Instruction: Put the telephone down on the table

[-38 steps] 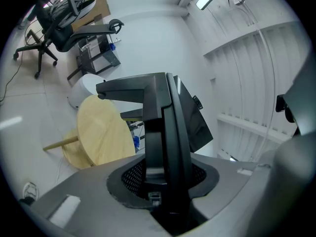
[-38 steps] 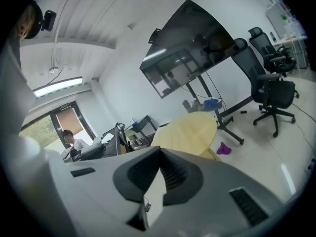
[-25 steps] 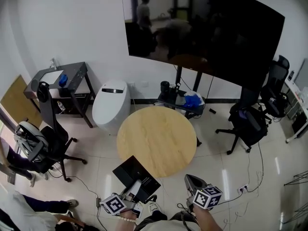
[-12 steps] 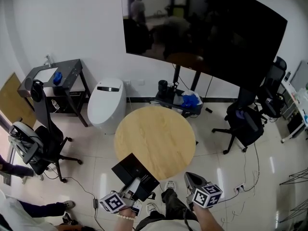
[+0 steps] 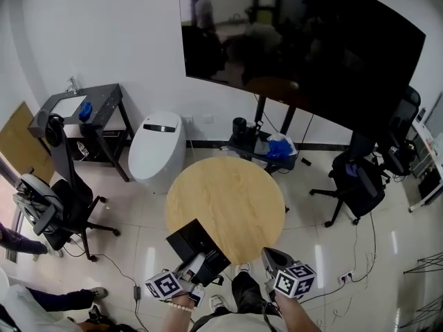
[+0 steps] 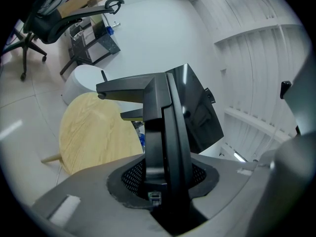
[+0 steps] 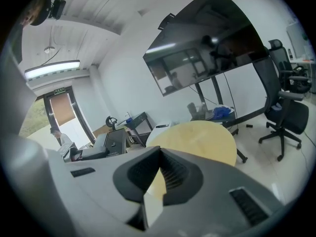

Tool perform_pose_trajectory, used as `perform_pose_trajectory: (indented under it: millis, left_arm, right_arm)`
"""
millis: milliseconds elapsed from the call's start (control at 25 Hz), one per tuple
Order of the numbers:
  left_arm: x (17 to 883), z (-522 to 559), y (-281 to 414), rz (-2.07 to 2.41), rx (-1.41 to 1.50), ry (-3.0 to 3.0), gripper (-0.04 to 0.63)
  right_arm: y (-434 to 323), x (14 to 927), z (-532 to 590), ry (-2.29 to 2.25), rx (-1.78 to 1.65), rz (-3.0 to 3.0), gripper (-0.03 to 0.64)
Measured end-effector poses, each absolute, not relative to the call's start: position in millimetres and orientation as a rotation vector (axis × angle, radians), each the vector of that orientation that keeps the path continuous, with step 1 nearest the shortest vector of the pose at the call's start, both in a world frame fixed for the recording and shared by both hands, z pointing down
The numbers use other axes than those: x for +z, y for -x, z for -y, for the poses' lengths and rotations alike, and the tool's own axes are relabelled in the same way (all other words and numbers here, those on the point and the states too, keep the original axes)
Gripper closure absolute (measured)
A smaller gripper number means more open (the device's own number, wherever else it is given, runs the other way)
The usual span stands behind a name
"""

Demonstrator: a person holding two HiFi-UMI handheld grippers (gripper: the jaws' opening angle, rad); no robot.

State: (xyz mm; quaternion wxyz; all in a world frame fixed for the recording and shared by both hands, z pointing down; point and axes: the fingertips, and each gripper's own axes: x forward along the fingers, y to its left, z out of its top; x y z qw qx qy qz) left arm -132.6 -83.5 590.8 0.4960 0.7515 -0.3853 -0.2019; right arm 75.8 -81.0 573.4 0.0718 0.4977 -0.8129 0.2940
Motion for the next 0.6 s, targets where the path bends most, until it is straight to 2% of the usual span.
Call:
perform_pose_trajectory:
  millis: [600]
  left_arm:
    - [640, 191, 87, 0.819, -0.273, -1.868, 0.433]
  right_arm:
    - [-94, 593, 170, -1.387, 0.966, 2.441, 0.617]
